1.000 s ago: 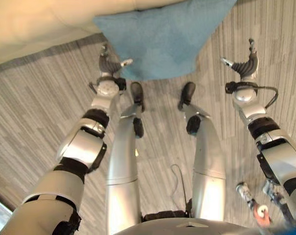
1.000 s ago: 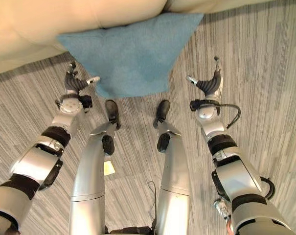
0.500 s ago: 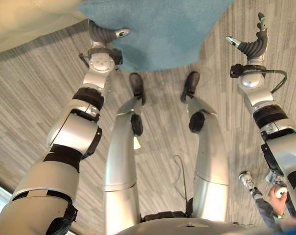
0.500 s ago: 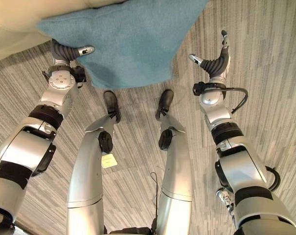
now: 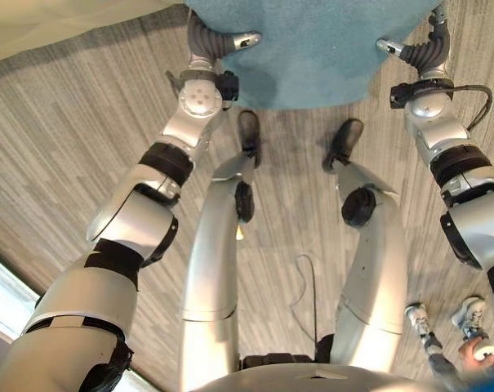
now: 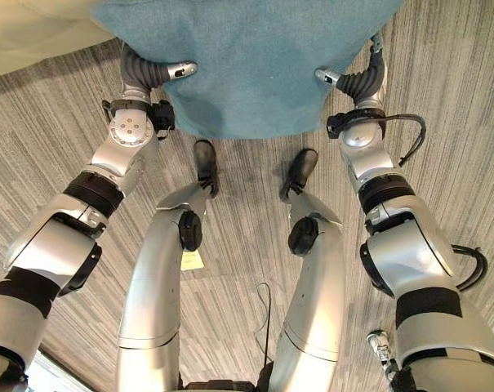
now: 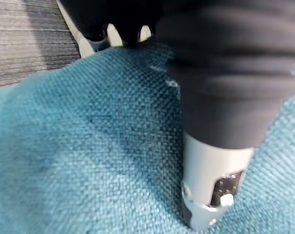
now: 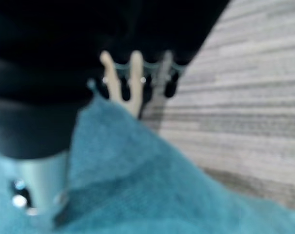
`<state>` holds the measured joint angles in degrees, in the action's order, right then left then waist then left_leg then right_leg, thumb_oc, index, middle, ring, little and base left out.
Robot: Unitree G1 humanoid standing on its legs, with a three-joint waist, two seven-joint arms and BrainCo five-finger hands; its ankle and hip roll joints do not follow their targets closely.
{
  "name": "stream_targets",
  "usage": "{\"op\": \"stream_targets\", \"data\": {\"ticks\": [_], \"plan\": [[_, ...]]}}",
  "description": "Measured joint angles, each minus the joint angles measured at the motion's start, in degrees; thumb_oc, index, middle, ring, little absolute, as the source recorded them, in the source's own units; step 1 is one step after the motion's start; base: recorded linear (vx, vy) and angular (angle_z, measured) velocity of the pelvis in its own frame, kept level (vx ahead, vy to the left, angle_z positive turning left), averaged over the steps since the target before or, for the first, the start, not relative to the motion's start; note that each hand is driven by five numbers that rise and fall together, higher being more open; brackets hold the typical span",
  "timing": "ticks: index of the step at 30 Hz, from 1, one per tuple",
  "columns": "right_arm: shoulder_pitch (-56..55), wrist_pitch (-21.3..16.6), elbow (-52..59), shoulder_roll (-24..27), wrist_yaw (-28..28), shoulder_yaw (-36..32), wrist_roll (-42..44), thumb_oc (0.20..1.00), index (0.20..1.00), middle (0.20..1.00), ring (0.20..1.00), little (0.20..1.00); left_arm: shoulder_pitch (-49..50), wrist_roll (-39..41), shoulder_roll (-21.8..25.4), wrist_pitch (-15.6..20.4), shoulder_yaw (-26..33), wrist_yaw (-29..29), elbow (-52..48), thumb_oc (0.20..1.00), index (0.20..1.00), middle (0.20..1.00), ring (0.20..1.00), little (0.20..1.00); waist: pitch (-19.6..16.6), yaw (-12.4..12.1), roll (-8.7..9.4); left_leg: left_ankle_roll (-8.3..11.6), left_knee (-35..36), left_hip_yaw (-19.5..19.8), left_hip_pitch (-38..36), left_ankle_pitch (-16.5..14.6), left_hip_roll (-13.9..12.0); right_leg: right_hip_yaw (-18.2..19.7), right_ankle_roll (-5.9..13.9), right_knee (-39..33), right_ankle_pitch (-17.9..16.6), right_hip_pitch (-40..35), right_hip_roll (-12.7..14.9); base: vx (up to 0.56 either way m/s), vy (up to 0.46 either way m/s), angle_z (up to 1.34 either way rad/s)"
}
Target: Pick up all the scattered cushions and arrange them neatly on the sofa.
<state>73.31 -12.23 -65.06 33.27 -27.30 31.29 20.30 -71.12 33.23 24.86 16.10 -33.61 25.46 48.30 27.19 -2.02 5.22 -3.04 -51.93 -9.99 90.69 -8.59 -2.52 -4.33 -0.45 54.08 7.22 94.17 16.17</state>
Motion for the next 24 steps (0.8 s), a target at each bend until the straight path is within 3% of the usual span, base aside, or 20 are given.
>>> {"op": "stream_targets", "data": {"ticks": [7,16,24], "plan": [[1.3,2.3,-1.1,0.9,-3.9,0.9,-0.4,1.0,1.0,1.0,1.0,1.0,0.3,1.2,-1.9,0.8,-0.1,2.1,-0.2,1.0,1.0,1.0,1.0,1.0,0.1,-0.9,-1.31,0.32,-0.5,0.5,0.2,-0.2,0.3,-0.1,-0.46,1.3,0.8,0.3,0.1,0.0,-0.054,0.03],[1.2,4.4,-1.1,-2.9,-9.0,-1.6,-0.2,1.0,1.0,1.0,1.0,1.0,0.4,1.2,-2.6,1.0,-0.1,4.8,-1.2,1.0,1.0,1.0,1.0,1.0,0.1,-0.5,-1.37,0.26,0.5,1.0,0.2,0.1,0.4,-1.0,-0.39,0.5,1.0,0.0,0.1,0.0,-0.011,0.0],[2.3,4.3,-2.4,-2.8,-7.8,-1.4,0.4,1.0,1.0,1.0,1.0,1.0,0.5,1.2,-1.0,0.9,-0.8,4.8,-2.1,1.0,1.0,1.0,1.0,1.0,0.1,-0.4,-1.37,0.33,0.8,1.2,0.2,0.2,0.5,-1.2,-0.33,0.1,1.0,-0.1,0.1,0.0,0.0,0.0]]}}
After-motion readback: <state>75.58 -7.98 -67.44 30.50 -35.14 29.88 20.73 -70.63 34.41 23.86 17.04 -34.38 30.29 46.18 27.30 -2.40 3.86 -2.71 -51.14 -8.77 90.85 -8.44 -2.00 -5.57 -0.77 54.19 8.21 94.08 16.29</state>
